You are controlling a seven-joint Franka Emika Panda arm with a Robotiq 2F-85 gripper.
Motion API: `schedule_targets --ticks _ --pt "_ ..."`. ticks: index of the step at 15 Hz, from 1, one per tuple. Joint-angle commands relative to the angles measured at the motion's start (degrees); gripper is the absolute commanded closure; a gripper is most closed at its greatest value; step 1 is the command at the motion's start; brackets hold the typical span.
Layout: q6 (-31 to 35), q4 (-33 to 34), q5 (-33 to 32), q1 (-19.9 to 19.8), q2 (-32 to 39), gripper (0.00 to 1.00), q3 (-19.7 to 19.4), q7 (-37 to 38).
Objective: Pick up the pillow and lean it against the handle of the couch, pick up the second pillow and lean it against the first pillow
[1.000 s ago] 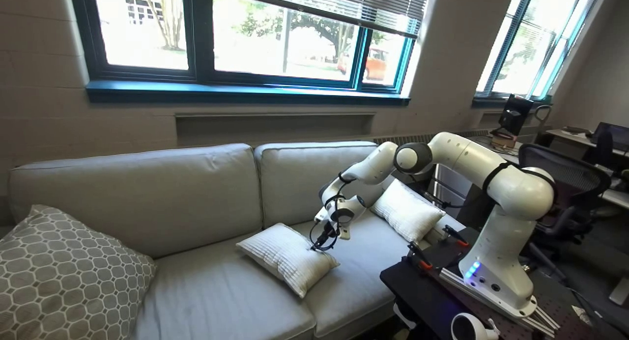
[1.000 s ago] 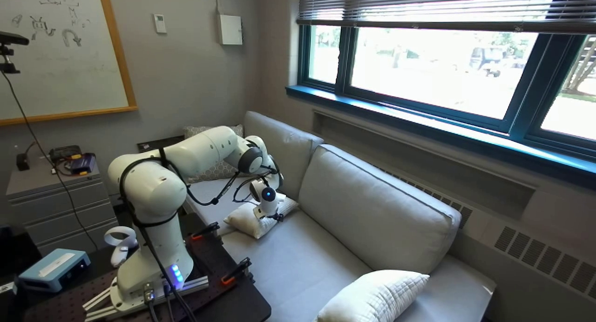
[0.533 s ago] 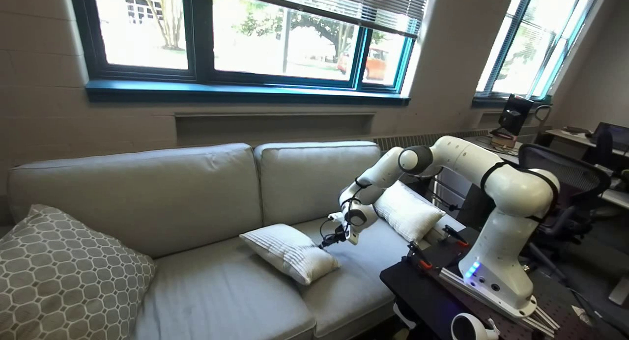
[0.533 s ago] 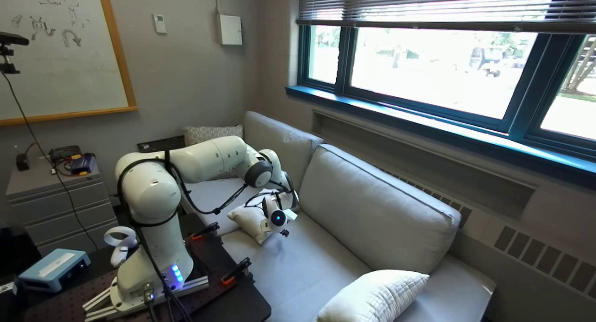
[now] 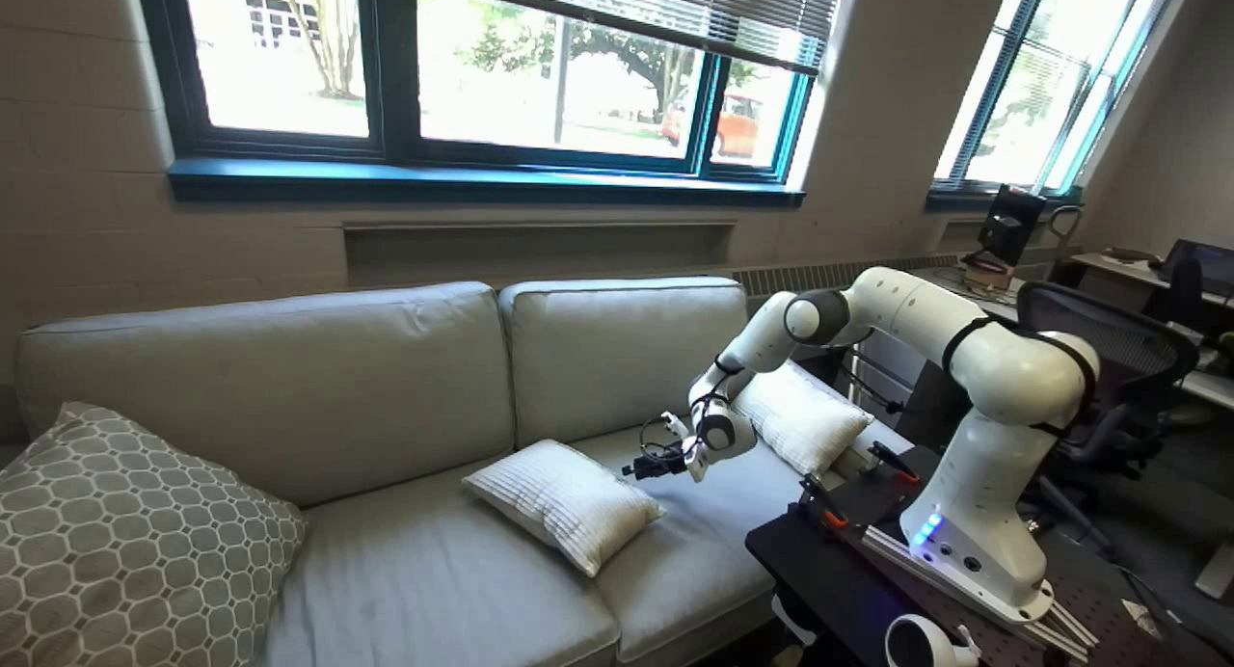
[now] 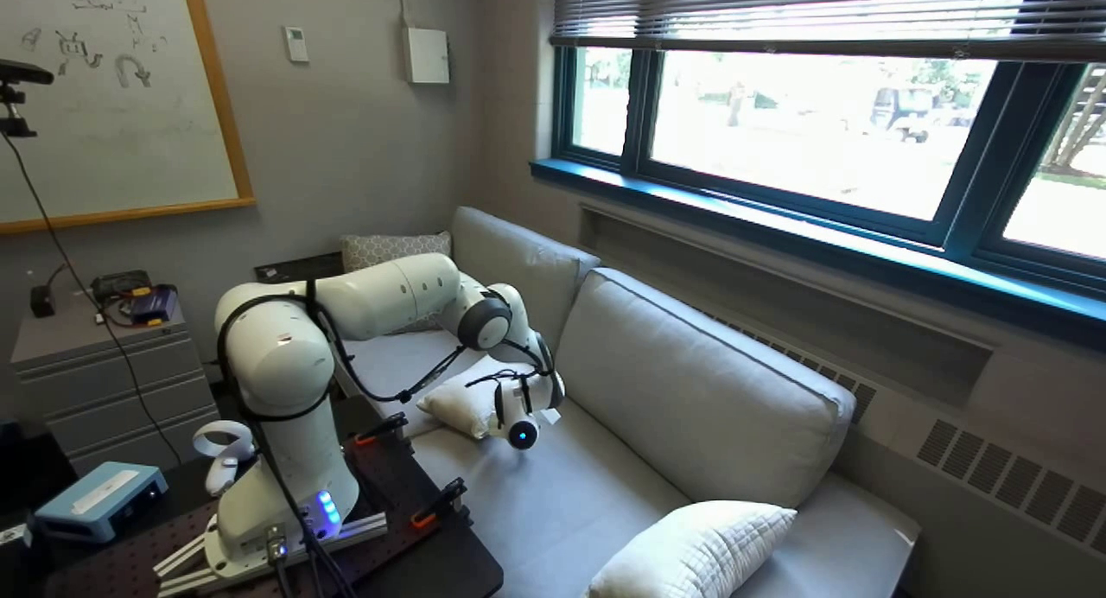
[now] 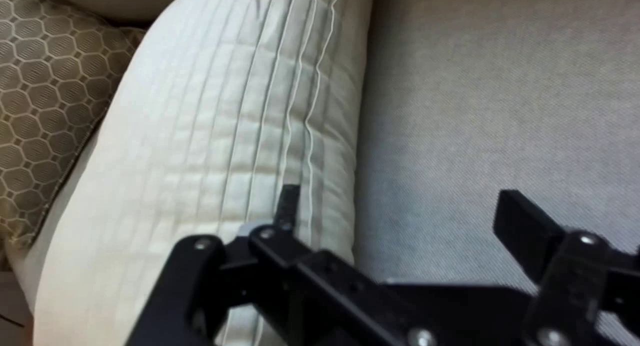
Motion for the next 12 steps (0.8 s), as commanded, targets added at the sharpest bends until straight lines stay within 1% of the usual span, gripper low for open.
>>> schedule_targets --ticks 1,4,7,8,10,12 --pt "-4.5 -0.2 1.9 1.9 0.0 0.00 -1.8 2.8" --pt "-6.5 0.2 -0.1 3.5 0.0 0.00 -2.6 5.4" --pt "-6.5 0.8 -5.0 6.8 0.0 0.00 -4.0 10.7" --pt "-4.2 1.1 -10.0 5.3 0.0 0.00 -1.5 11.4" --pt "-4.5 1.7 -17.8 7.6 0.0 0.00 -2.3 15.9" --pt "-5.3 2.2 -24.7 8.9 -0.2 0.00 -2.9 18.5"
